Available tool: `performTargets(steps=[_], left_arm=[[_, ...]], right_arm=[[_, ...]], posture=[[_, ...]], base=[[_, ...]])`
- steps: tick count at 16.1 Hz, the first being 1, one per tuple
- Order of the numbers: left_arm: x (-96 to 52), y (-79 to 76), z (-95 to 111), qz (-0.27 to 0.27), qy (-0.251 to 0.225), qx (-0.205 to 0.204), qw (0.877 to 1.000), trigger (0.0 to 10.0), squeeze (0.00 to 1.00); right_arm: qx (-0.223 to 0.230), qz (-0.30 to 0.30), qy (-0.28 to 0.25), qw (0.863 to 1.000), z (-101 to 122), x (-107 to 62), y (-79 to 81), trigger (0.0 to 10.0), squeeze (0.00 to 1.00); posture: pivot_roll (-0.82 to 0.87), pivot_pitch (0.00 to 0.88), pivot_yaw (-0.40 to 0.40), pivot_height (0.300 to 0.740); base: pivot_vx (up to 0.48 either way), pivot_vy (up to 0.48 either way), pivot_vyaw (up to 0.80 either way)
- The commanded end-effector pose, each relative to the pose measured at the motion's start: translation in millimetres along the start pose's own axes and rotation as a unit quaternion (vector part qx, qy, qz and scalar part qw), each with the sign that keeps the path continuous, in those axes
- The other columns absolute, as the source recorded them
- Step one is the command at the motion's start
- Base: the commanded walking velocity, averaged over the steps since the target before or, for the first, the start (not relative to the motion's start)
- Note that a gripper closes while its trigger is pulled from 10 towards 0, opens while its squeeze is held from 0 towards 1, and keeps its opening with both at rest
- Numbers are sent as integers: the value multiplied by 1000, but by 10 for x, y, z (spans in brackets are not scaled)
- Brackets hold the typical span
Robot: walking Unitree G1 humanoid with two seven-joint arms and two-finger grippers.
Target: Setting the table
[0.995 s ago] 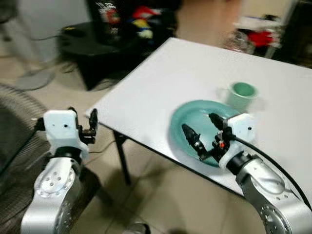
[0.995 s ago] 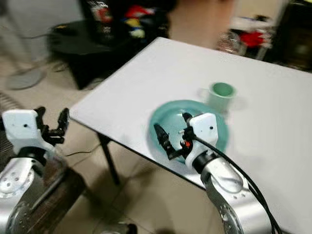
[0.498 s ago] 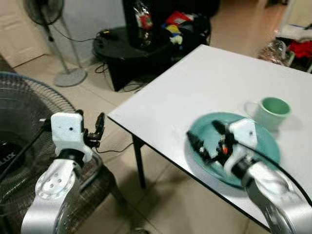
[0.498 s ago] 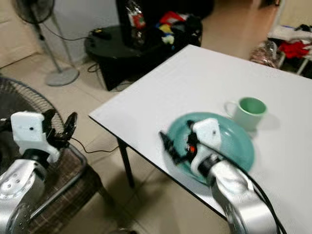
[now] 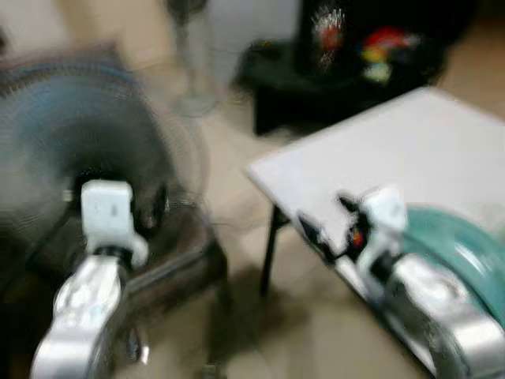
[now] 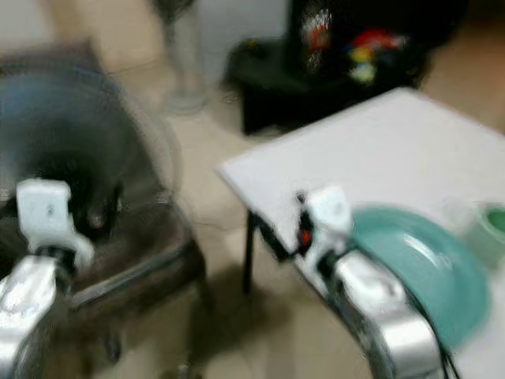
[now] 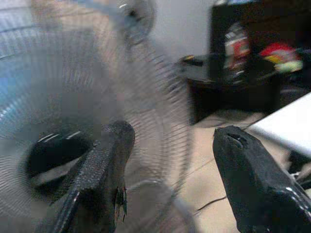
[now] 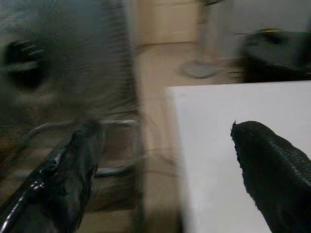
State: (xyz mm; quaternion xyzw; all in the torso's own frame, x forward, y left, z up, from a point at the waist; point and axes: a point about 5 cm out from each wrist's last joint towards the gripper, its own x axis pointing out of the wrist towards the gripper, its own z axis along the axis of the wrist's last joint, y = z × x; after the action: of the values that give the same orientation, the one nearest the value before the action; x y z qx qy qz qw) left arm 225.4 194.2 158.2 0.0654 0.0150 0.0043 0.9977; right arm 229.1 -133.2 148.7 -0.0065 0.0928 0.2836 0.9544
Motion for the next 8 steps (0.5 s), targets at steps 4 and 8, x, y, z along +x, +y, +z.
performTargets(steps=[4, 8], left_arm=[[-29, -12, 0, 3, -3, 11, 1000, 10000, 0], [-26, -45, 22, -4, -5, -4, 1000, 10000, 0]], right_arm=[[-5, -14, 4, 1000, -13, -52, -83, 10000, 0], [-12, 11, 1, 1000, 14, -39, -55, 10000, 0]], posture=[[22, 0, 14, 740], [27, 0, 13, 740]], base=[[0, 0, 800], [0, 0, 800]])
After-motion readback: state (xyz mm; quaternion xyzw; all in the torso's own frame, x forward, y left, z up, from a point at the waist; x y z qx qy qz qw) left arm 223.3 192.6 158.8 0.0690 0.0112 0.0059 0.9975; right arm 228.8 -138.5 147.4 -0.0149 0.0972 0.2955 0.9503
